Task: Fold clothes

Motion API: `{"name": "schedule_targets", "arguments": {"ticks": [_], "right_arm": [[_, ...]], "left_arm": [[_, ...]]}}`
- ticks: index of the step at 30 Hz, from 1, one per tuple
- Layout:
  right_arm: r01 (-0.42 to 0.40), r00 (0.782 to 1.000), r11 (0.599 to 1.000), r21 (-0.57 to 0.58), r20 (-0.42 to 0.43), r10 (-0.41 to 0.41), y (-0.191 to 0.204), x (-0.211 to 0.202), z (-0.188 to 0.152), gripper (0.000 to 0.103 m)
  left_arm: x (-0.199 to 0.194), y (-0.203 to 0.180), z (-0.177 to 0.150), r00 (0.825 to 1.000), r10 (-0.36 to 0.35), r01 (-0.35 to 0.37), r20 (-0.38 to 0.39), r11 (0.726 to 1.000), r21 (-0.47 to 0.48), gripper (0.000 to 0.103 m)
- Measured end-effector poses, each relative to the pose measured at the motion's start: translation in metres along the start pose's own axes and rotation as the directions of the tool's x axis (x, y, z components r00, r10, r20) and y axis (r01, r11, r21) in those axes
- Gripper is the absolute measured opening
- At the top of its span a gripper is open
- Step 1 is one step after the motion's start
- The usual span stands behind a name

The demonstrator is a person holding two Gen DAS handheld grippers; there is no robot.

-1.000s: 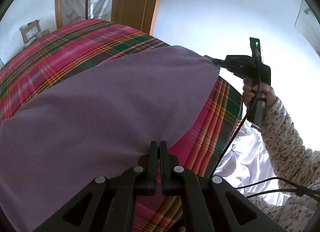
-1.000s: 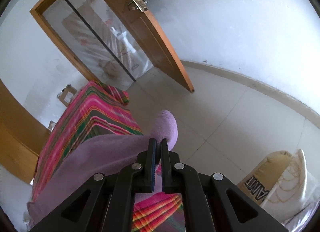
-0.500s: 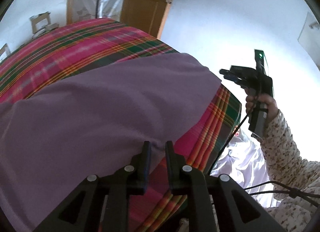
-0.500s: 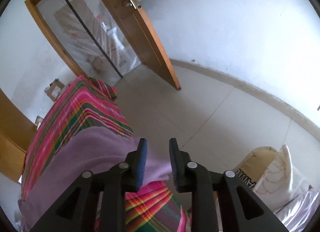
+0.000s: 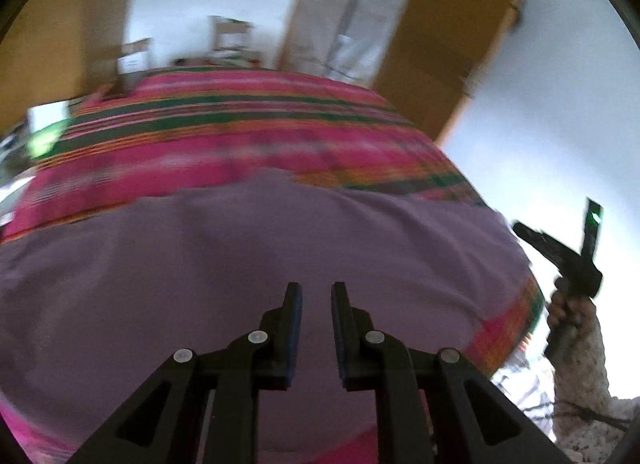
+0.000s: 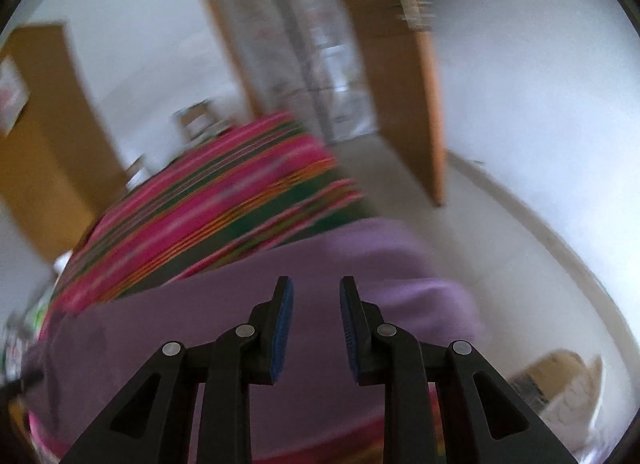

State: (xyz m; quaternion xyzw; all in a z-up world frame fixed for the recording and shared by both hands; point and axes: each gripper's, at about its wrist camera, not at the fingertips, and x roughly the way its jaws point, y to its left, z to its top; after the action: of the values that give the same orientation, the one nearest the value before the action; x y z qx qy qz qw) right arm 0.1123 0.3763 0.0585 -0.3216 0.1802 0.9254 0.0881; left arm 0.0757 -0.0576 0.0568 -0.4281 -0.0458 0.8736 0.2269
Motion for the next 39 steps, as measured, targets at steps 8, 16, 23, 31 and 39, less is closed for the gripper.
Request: {"name": "schedule_targets", "arguments": {"ticks": [8, 16, 23, 31, 39], "right_arm": [[-0.212, 0.973, 0.958, -0.194, -0.131, 0.189, 0.097, 0.036, 0.004, 0.025], [-0.402, 0.910, 0.822, -0.403, -0.278, 0.309, 0.204, 0.064, -0.010, 0.026], [-0.464, 0.871, 0.760, -0.456, -0.391, 0.297, 0.255, 0.090, -0.025, 0.026], [-0.461, 0.862, 0.744, -0.484, -0.445, 0.244, 0.281, 0.107, -0.028, 0.028], [-0.488, 0.868, 0.667, -0.563, -0.391, 0.306, 0.308, 0.079, 0.021, 0.028]], "left_arm": [[-0.017, 0.082, 0.009, 0.993, 0.118, -0.110, 0.029, 0.976, -0.189, 0.015], [-0.012, 0.145, 0.001, 0.973, 0.226, -0.227, -0.043, 0.915, -0.333, 0.015], [-0.019, 0.177, -0.005, 0.950, 0.304, -0.310, -0.077, 0.877, -0.367, 0.006], [-0.033, 0.195, -0.009, 0.955, 0.276, -0.295, -0.107, 0.869, -0.397, 0.002], [-0.057, 0.189, 0.027, 0.932, 0.337, -0.362, -0.134, 0.867, -0.343, 0.004]]}}
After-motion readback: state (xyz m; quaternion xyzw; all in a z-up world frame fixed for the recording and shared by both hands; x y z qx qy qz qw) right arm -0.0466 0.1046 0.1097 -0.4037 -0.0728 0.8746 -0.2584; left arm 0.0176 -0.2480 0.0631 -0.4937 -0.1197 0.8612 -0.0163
